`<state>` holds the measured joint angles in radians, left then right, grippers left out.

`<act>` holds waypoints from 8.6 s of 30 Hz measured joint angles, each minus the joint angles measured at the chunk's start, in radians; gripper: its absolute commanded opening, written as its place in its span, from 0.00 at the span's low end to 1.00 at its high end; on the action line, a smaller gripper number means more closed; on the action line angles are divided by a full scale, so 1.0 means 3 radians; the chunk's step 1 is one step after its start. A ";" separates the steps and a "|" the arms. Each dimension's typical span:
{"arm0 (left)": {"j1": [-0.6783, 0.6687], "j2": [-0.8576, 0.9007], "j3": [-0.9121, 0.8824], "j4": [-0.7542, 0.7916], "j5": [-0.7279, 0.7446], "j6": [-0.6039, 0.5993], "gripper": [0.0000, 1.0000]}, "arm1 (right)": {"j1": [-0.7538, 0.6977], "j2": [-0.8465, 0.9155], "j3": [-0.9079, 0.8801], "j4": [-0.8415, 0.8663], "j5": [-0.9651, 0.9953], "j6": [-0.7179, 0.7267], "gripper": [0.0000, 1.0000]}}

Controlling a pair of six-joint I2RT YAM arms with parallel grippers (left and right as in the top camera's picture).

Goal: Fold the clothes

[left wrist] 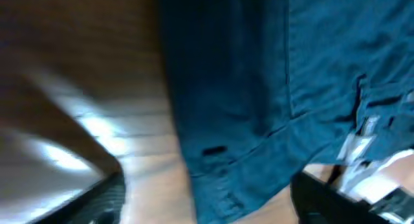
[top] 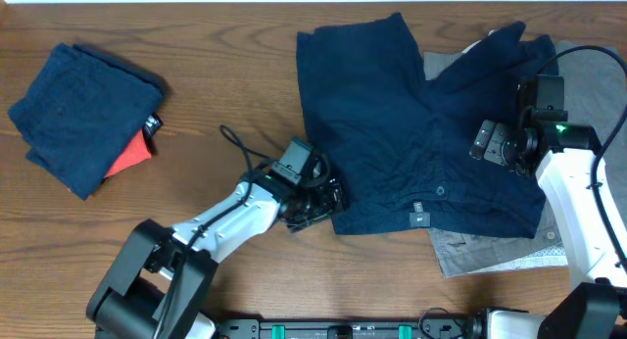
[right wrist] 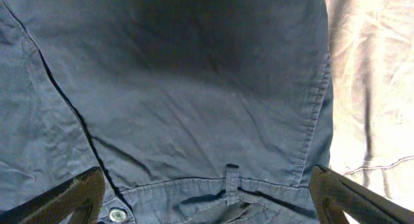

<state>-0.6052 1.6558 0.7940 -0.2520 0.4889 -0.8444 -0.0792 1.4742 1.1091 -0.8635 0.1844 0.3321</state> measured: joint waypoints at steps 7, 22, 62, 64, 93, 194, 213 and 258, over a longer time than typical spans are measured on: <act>-0.0140 0.0114 -0.0005 0.0097 -0.0033 -0.0150 0.06 | 0.0000 0.0000 0.0000 -0.0009 0.0000 0.0000 0.99; 0.0914 -0.0291 0.0540 -0.1263 -0.0427 0.0899 0.06 | -0.0001 0.0000 0.0000 -0.0048 0.0025 -0.0001 0.99; 0.0793 -0.0443 0.0426 -0.1212 -0.0752 0.0978 0.63 | 0.0703 0.0886 0.0000 0.0083 -0.1694 -0.1270 0.06; 0.0692 -0.0407 0.0322 -0.1111 -0.0752 0.0937 0.63 | 0.0746 0.1022 0.0000 0.0128 -0.1704 -0.1273 0.06; 0.0721 0.0022 0.0177 -0.1789 -0.0781 0.0843 0.64 | -0.1643 0.1612 0.0408 -0.0025 -0.0066 -0.0132 0.19; 0.0900 -0.1886 -0.0373 -0.1675 -0.0319 0.0181 0.06 | -0.0248 -0.0533 -0.0533 -0.0163 -0.1297 0.0336 0.01; 0.0521 -0.2969 0.0097 -0.2191 -0.0767 0.0106 0.06 | -0.0184 -0.1072 0.0529 -0.0720 -0.1277 -0.0348 0.01; 0.1965 -0.0401 0.0107 0.0072 -0.1397 -0.0384 0.96 | 0.1031 0.1827 0.0706 0.2036 -0.0974 -0.0292 0.96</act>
<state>-0.0158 1.5356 0.8261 -0.2302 0.0696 -0.9596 0.2302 2.0224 1.3209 -0.2527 -0.1078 0.2443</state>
